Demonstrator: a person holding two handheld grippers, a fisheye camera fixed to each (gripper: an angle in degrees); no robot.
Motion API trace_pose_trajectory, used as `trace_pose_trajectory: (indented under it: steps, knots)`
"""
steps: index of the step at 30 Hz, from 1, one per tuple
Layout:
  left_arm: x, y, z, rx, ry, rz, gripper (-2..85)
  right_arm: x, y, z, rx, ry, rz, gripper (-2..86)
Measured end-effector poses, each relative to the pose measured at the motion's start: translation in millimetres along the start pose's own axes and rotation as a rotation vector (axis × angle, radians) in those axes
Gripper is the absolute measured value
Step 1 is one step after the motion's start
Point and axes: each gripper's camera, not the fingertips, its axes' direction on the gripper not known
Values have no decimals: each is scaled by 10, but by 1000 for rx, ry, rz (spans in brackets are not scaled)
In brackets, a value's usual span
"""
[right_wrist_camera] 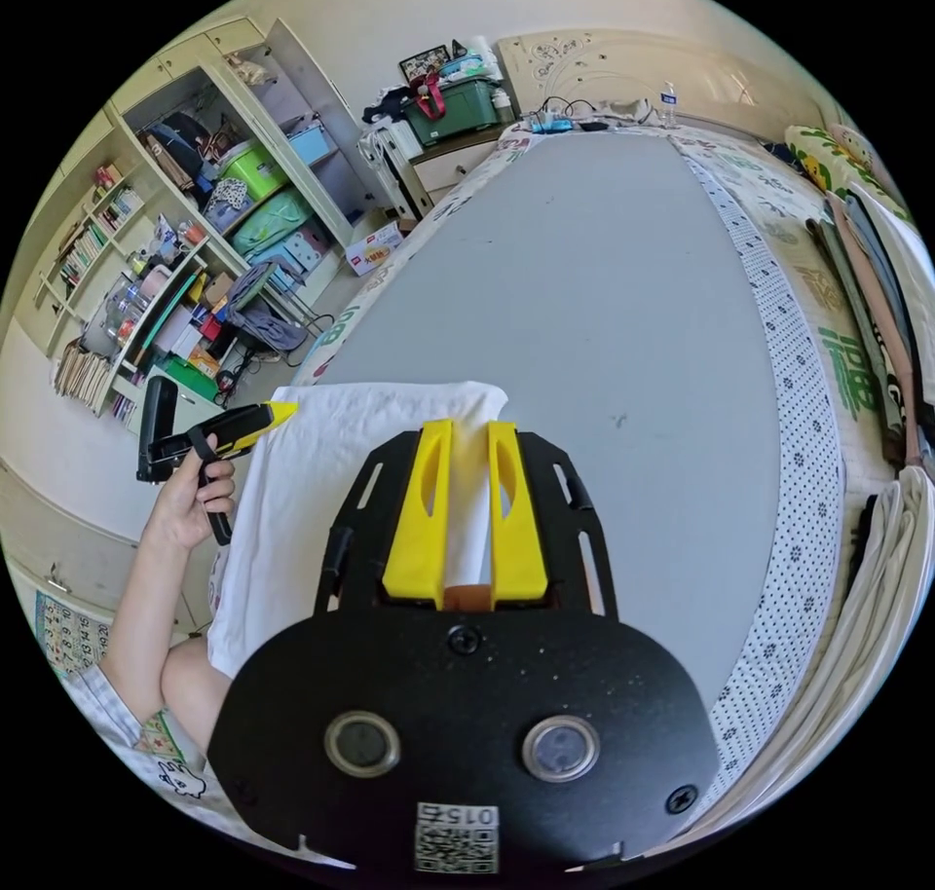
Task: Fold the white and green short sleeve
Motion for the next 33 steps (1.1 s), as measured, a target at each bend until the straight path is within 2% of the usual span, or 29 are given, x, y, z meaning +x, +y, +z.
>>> trace_pose_trajectory:
  steps: [4,12,21,25,28,33]
  knots:
    - [30,19,-36,-1,-34,32,93,12,218,261,-4,3,-7,56]
    - [-387,179,-144,13,128,-70,73,188,667,737,-6,-53,23,48]
    - [-140,373,-514,99,124,86,9,325,1480,644,161,-157,-7,38]
    - [211,609,-1036,293,304,161,2,438,2028,14,340,-300,-10,28]
    - [865,851,-1443,406,370,326,1,564,2634,-748,474,-370,-63,16]
    - [2225,1236,-1819,418,456,640,0,849,3777,-2163,705,-364,-98,3]
